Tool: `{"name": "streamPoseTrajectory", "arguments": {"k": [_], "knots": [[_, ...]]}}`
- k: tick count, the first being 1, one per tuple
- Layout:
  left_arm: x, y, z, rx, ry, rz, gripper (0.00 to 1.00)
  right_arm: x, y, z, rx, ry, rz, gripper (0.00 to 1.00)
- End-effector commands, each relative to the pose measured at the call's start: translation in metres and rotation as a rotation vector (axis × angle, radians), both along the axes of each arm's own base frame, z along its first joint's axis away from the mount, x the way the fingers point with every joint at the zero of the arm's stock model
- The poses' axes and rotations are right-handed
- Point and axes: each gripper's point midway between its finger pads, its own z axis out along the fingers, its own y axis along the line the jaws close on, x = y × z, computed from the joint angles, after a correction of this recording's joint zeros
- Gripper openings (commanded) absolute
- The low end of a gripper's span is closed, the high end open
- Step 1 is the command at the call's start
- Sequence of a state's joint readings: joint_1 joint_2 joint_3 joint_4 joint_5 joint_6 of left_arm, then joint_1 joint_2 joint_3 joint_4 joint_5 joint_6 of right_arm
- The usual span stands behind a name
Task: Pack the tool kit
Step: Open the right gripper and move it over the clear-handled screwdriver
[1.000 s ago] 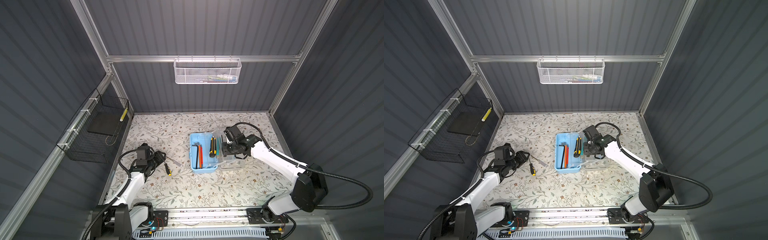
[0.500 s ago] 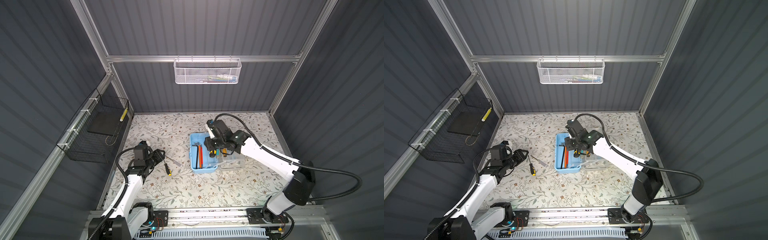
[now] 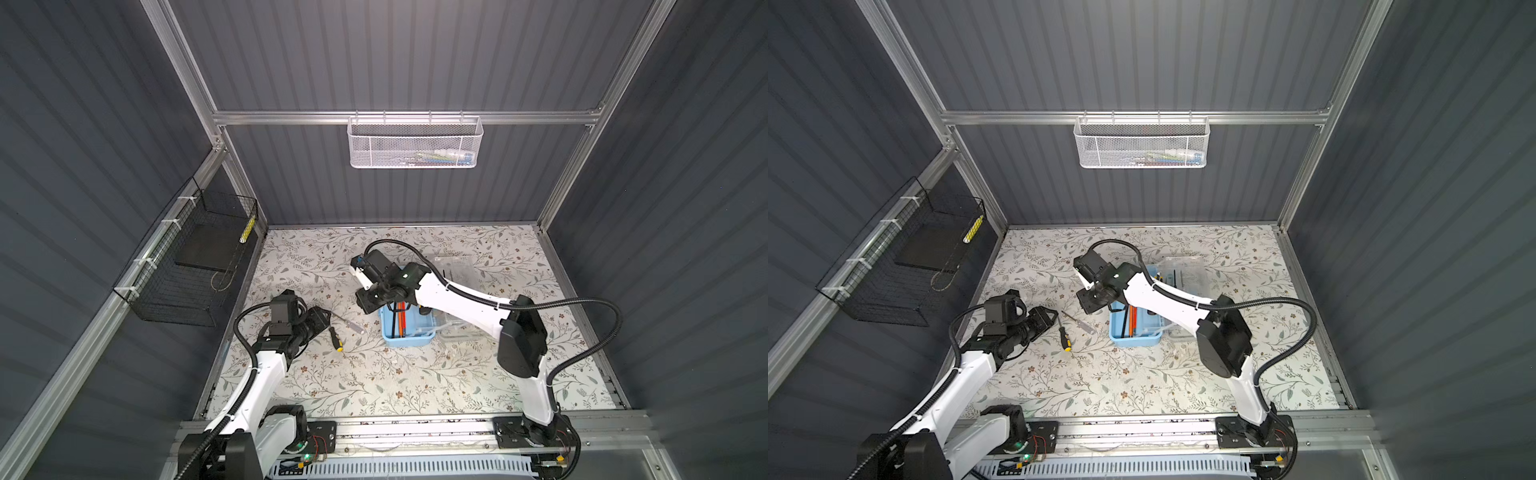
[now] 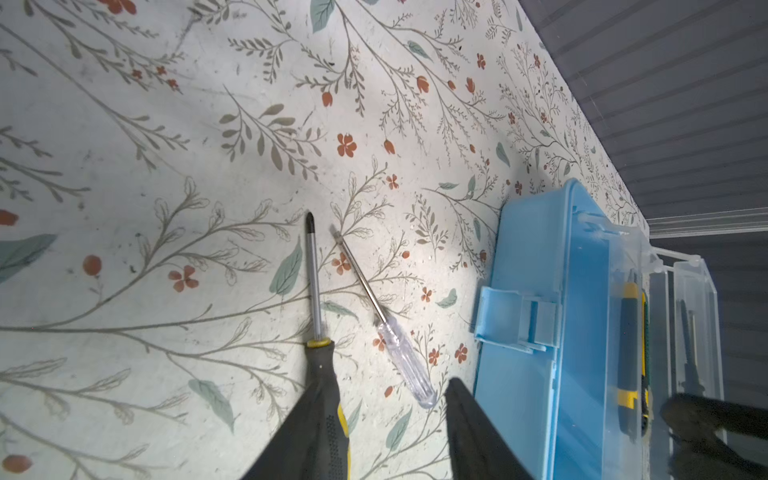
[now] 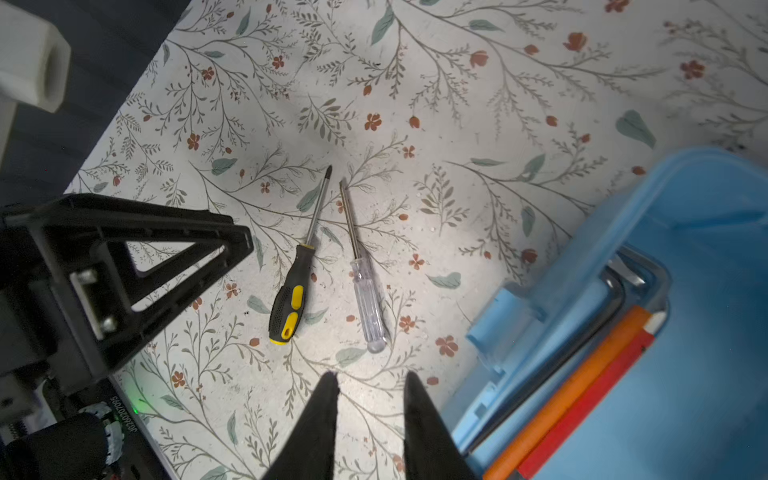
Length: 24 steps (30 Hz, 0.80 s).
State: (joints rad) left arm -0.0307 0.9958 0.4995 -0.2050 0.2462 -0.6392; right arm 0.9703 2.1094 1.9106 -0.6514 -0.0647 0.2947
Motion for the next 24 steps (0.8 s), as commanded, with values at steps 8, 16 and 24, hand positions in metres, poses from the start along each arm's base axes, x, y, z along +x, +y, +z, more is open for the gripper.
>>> {"name": "streamPoseTrajectory", "arguments": {"k": [8,16,24], "knots": [[-0.013,-0.01,-0.025,-0.081,0.036,-0.019,0.49,-0.014,0.02,-0.052,-0.143,0.051,0.125,0.34],[-0.015,-0.009,-0.032,-0.086,0.042,-0.007,0.49,-0.017,0.024,-0.082,-0.188,0.075,0.143,0.39],[-0.014,-0.01,-0.038,-0.082,0.054,-0.017,0.49,-0.013,0.027,-0.104,-0.224,0.077,0.148,0.39]]}}
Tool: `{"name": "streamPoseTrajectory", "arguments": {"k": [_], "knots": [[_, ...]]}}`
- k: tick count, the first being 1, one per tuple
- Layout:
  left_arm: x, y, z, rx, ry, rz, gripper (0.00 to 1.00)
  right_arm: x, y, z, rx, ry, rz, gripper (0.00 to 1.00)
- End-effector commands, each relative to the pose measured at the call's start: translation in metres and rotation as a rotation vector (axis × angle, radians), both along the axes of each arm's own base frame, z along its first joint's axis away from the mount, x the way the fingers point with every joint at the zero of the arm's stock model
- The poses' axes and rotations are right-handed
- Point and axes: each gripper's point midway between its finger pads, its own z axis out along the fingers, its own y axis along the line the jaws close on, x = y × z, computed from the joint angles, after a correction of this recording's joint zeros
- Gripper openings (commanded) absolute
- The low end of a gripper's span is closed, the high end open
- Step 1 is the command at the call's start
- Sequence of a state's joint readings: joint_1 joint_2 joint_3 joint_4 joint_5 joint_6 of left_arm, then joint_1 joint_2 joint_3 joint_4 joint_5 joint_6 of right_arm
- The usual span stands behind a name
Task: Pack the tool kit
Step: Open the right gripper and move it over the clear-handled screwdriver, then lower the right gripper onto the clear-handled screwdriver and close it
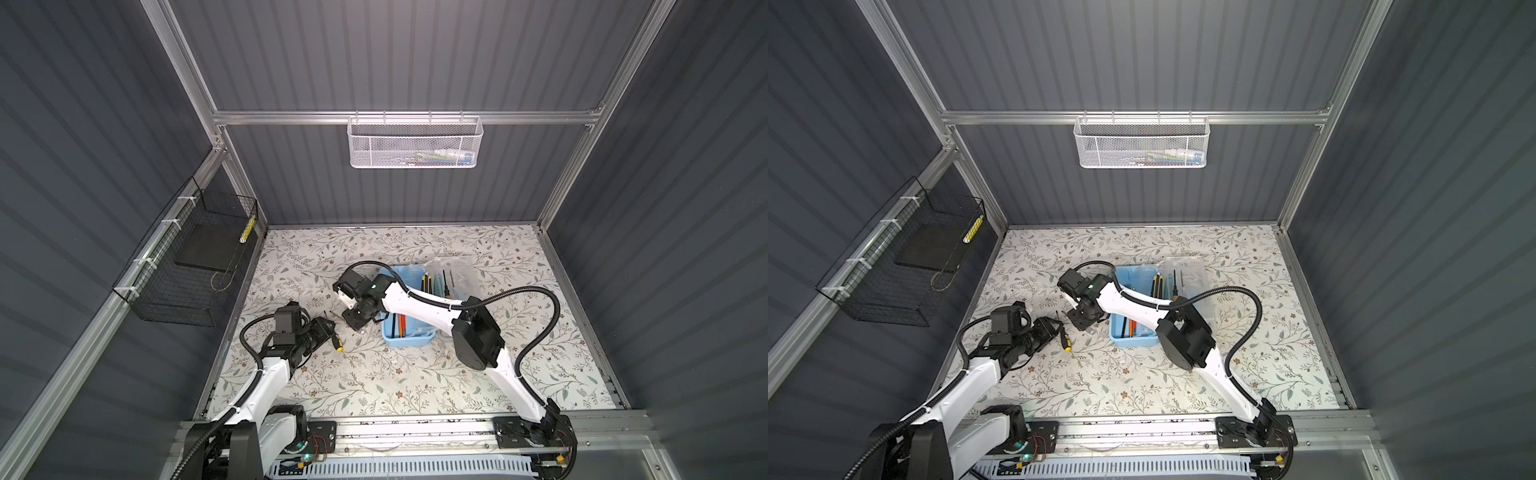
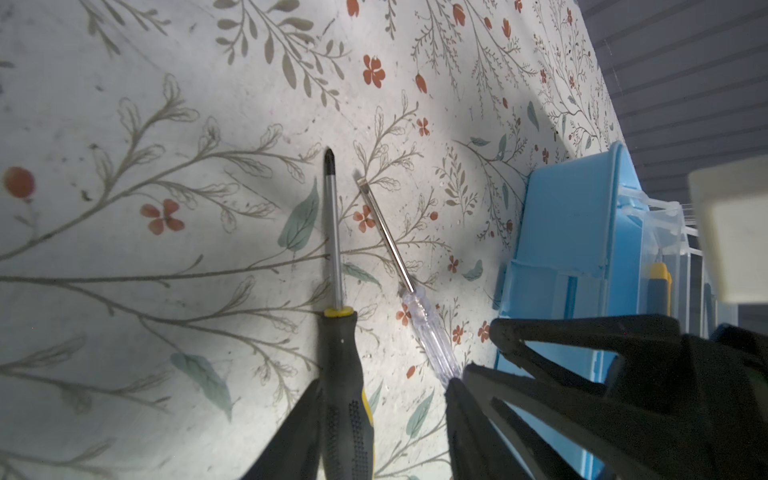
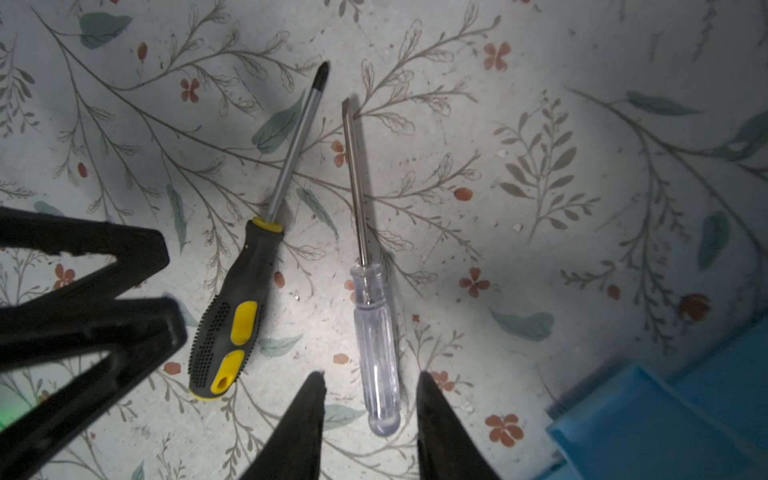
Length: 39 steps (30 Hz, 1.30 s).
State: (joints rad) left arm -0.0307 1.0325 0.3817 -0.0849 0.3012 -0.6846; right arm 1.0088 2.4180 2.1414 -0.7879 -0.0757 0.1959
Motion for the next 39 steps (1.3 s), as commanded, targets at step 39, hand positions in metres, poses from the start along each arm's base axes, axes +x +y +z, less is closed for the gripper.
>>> {"name": "streamPoseTrajectory", "arguments": {"k": [39], "knots": [[-0.003,0.002,-0.007,0.009,0.004,0.002,0.48,-0.01,0.0,-0.052,-0.129,0.035,0.023,0.32]]}}
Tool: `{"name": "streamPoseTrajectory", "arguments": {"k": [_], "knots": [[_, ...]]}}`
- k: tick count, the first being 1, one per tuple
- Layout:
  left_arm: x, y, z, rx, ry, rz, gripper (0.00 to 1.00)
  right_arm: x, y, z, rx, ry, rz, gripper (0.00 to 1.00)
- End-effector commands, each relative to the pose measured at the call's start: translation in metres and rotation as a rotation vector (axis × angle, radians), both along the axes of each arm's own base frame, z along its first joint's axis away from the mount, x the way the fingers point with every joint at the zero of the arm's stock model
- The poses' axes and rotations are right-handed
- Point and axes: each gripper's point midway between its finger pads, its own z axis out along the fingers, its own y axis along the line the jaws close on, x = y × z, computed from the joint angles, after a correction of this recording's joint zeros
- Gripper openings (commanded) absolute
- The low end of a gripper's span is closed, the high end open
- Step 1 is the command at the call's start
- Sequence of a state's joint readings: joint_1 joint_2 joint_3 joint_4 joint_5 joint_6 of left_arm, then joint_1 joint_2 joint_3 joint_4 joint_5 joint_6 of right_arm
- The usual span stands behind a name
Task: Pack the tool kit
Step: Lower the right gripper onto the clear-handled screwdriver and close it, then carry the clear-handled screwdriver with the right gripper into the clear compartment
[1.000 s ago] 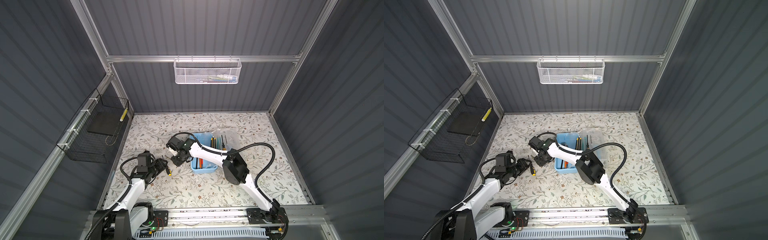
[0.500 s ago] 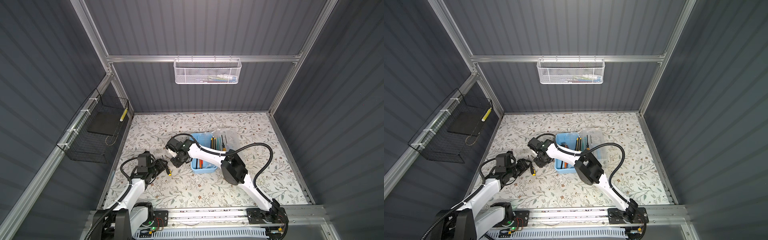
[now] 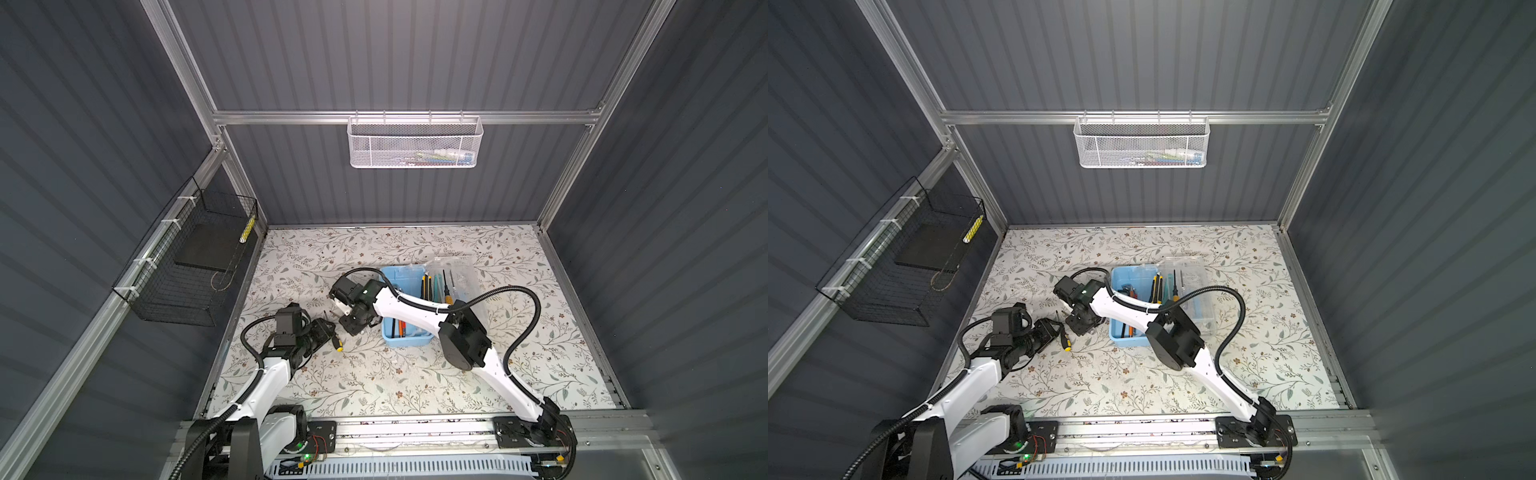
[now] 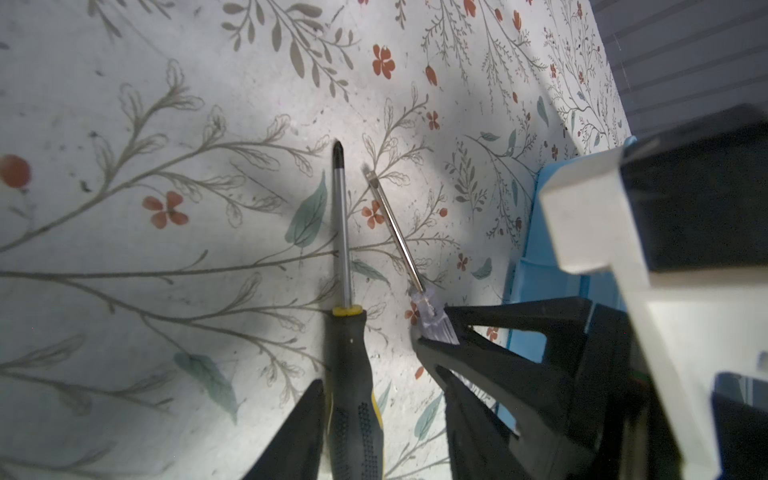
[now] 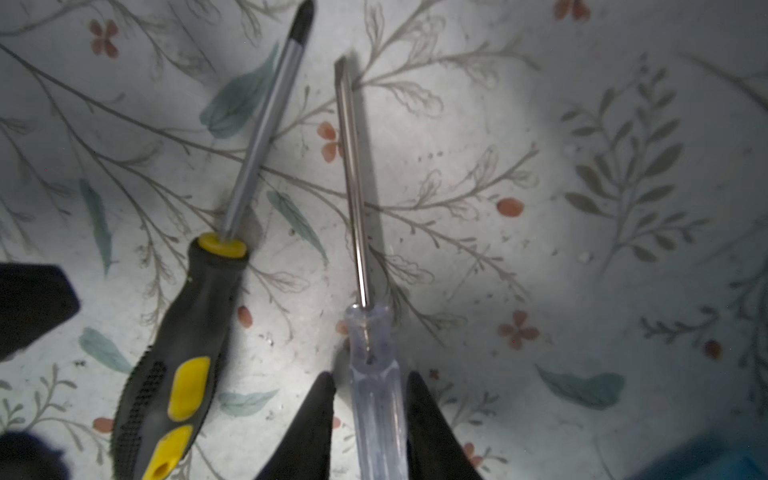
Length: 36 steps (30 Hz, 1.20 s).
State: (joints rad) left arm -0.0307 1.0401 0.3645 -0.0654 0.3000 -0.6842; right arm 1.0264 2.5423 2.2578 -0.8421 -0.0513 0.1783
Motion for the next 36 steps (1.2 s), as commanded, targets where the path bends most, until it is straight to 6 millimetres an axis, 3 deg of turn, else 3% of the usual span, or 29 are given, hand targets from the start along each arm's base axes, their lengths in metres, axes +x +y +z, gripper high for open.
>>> {"name": "streamPoseTrajectory", "arguments": {"k": [1,11,17,30,36], "knots": [[-0.001,0.002,-0.002,0.009,-0.001,0.002,0.48,-0.009,-0.008,-0.019,-0.063,0.029,-0.002,0.31],[-0.001,0.003,-0.004,0.015,0.001,0.005,0.48,-0.011,-0.008,-0.025,-0.072,0.04,-0.011,0.28],[0.0,0.003,-0.002,0.016,-0.001,0.005,0.48,-0.013,-0.006,-0.012,-0.042,0.044,-0.017,0.24],[0.001,0.006,0.0,0.028,-0.002,0.013,0.48,-0.018,-0.007,0.04,0.073,0.027,-0.038,0.16],[0.002,0.007,0.001,0.037,-0.004,0.016,0.48,-0.017,-0.017,0.085,0.146,-0.009,-0.059,0.11]]}}
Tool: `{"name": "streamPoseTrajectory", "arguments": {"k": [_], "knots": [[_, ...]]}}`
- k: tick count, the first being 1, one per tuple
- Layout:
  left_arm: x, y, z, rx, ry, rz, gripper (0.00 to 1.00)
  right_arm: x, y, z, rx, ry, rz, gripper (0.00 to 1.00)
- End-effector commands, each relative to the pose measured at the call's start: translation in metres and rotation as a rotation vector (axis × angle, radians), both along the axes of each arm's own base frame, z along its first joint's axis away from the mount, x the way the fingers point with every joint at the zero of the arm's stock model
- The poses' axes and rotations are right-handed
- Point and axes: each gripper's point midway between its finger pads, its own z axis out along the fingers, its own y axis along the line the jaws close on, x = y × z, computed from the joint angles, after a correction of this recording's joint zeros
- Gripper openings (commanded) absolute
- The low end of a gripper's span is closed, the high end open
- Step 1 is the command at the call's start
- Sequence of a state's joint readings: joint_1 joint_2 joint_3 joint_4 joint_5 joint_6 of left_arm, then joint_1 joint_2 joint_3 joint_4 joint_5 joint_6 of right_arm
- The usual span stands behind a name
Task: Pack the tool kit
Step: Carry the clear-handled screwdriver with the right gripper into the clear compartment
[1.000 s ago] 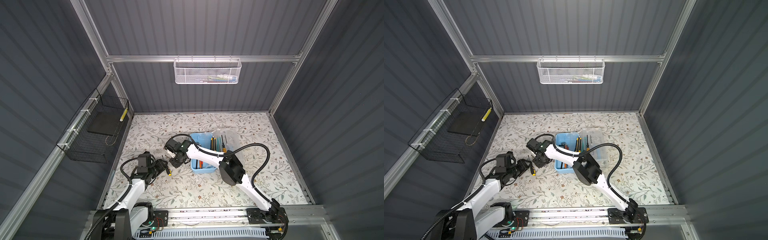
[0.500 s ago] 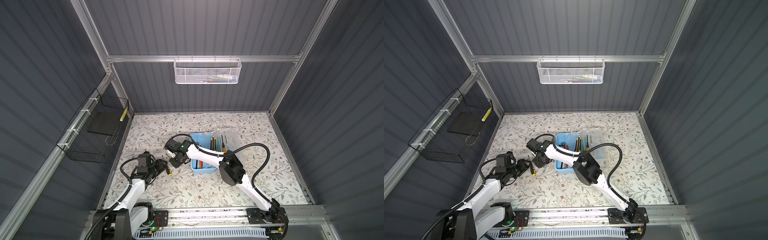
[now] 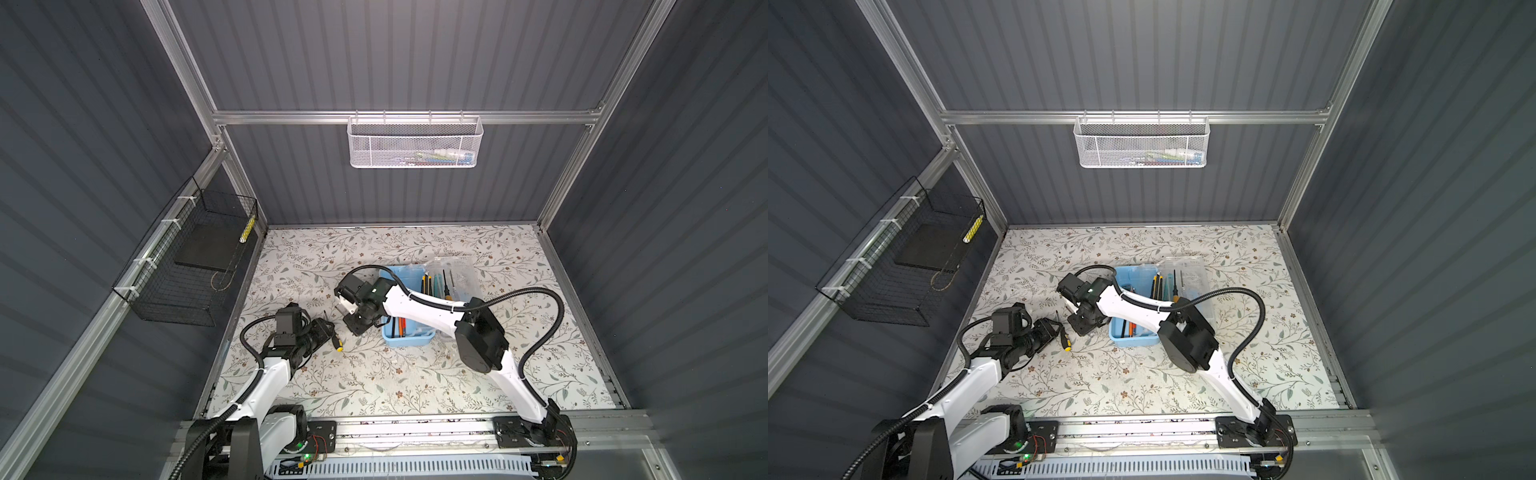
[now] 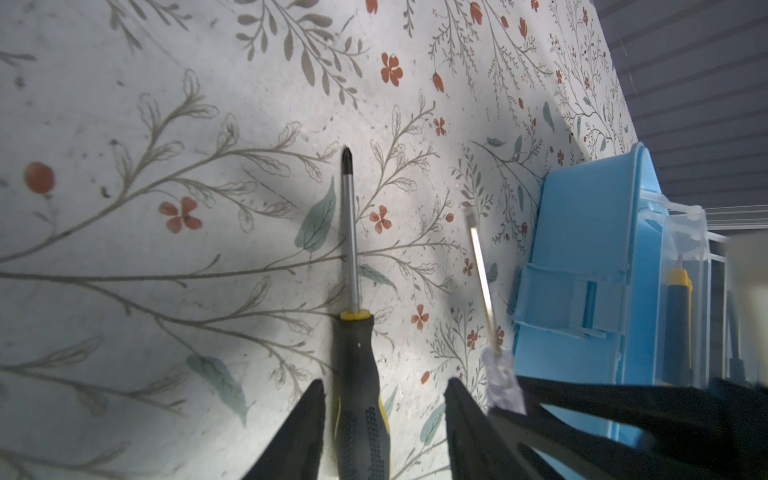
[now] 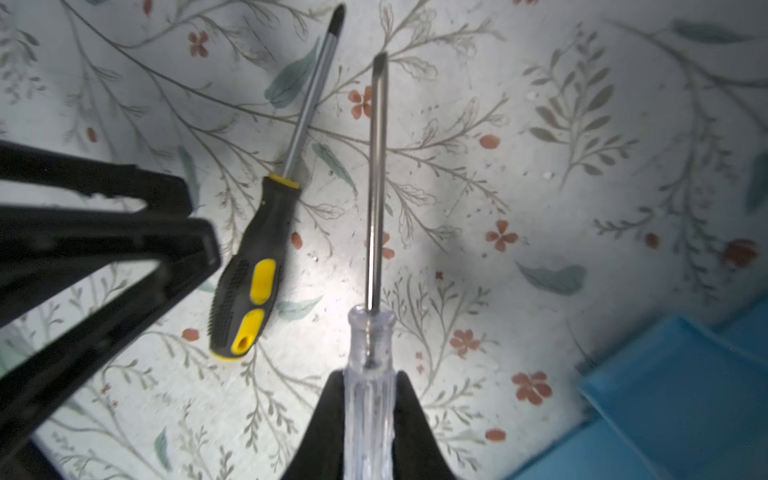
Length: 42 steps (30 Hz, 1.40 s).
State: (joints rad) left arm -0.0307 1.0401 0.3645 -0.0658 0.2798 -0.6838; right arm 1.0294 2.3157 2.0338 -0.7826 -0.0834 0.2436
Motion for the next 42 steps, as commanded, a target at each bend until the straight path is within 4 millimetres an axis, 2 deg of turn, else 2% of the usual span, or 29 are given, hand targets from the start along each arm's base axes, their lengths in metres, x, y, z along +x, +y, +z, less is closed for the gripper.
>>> {"name": "streamPoseTrajectory", "arguments": {"k": [1,5,8,10,16,21,24,28,33,38,42], "knots": [[0.001,0.004,0.003,0.023,-0.007,0.003,0.48,0.003,-0.004,0.042,0.08,-0.036,-0.026,0.1],[0.001,0.006,0.007,0.035,-0.015,0.006,0.48,0.015,-0.034,0.07,0.091,-0.085,-0.087,0.08],[0.002,0.007,0.01,0.043,-0.022,0.006,0.49,0.027,-0.072,0.087,0.09,-0.118,-0.165,0.04],[0.003,0.007,0.01,0.043,-0.022,0.004,0.48,0.034,-0.103,0.098,0.098,-0.132,-0.228,0.0],[0.005,0.006,0.007,0.038,-0.013,0.001,0.48,0.047,-0.204,0.122,0.074,-0.206,-0.436,0.0],[0.01,0.006,0.009,0.046,-0.013,-0.003,0.48,0.047,-0.285,0.118,0.032,-0.218,-0.596,0.0],[0.013,0.006,0.011,0.053,-0.014,-0.009,0.48,0.045,-0.316,0.109,-0.004,-0.213,-0.653,0.0],[0.017,0.005,0.014,0.051,-0.016,-0.012,0.48,0.044,-0.338,0.099,-0.033,-0.209,-0.696,0.0],[0.02,0.004,0.013,0.047,-0.007,-0.017,0.48,0.052,-0.35,0.083,-0.038,-0.195,-0.732,0.0],[0.021,0.004,0.015,0.047,-0.009,-0.019,0.48,0.061,-0.351,0.067,-0.023,-0.162,-0.758,0.0],[0.021,0.004,0.015,0.049,-0.008,-0.018,0.49,0.067,-0.351,0.061,-0.043,-0.166,-0.761,0.1]]}}
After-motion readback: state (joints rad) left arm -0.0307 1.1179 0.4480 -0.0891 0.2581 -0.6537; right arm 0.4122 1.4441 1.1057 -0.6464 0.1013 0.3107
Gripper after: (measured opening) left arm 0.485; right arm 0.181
